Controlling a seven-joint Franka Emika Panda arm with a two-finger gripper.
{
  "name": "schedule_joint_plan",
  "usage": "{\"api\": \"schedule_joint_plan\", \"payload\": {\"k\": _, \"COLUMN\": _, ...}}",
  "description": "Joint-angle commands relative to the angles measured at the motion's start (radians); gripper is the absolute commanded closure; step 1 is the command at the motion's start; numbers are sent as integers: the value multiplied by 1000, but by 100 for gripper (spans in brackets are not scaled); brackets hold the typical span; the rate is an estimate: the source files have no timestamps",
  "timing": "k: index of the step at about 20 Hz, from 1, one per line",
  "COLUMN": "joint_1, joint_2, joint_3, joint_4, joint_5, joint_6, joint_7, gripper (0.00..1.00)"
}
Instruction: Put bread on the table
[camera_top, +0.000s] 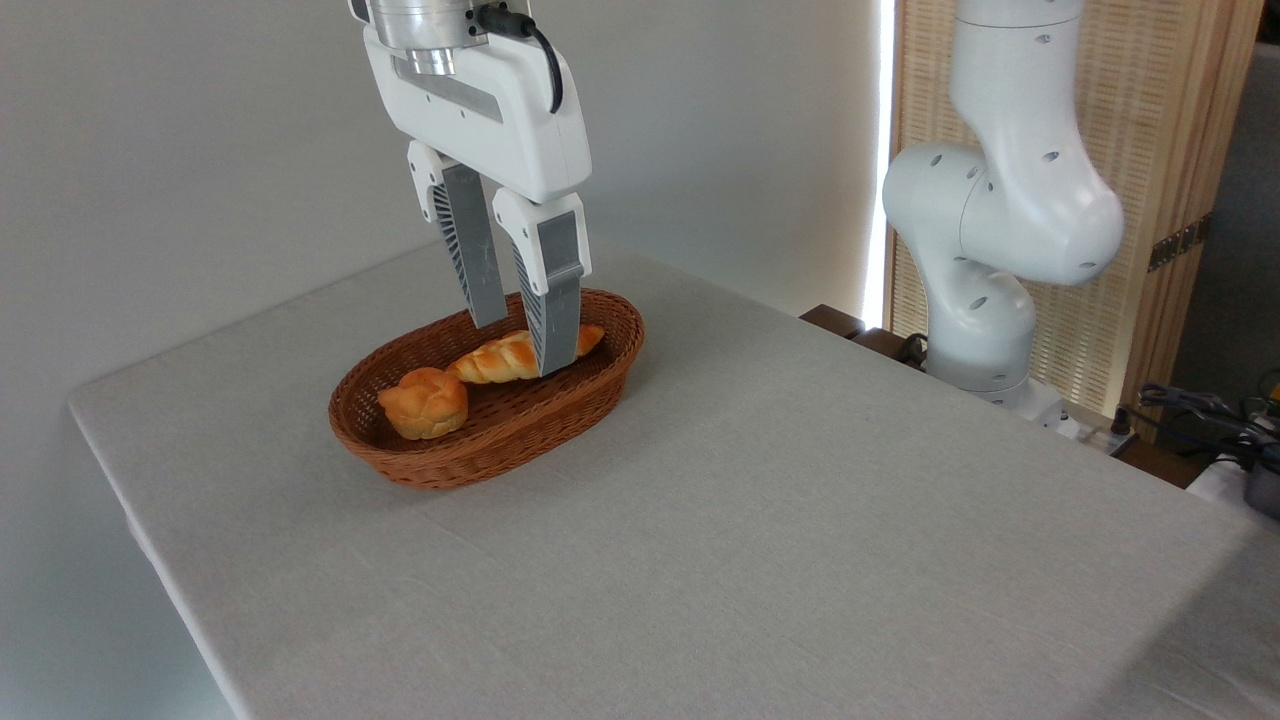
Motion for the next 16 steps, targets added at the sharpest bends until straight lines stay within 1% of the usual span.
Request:
{"api": "schedule_joint_plan", "payload": {"k": 1, "joint_1": 3, "joint_2": -7, "joint_3": -6, "joint_4": -2, "joint_5": -4, "joint_6": 0, "joint_7": -4, "gripper": 0}}
{"api": "schedule_joint_plan", "payload": {"k": 2, "joint_1": 3, "joint_2": -7, "joint_3": -8, "joint_4": -2, "joint_5": -7, "joint_6": 0, "joint_7": -4, "gripper": 0}}
{"api": "schedule_joint_plan", "payload": {"k": 4, "joint_1": 3, "joint_2": -7, "joint_3": -15, "joint_4": -4, "joint_5": -29, "joint_6": 0, "joint_7": -2, "gripper": 0}}
{"api": "schedule_joint_plan", "payload": {"k": 8, "joint_1": 1, "joint_2": -5, "joint_3": -38, "joint_4": -5, "joint_5": -43, "joint_6": 1, "joint_7": -1, "gripper": 0}}
{"api": "schedule_joint_plan", "payload": {"k": 16, "joint_1": -3, "joint_2": -7, "joint_3": -143, "joint_4": -73, "joint_5": -43, "joint_6": -2, "joint_7": -9, "gripper": 0}}
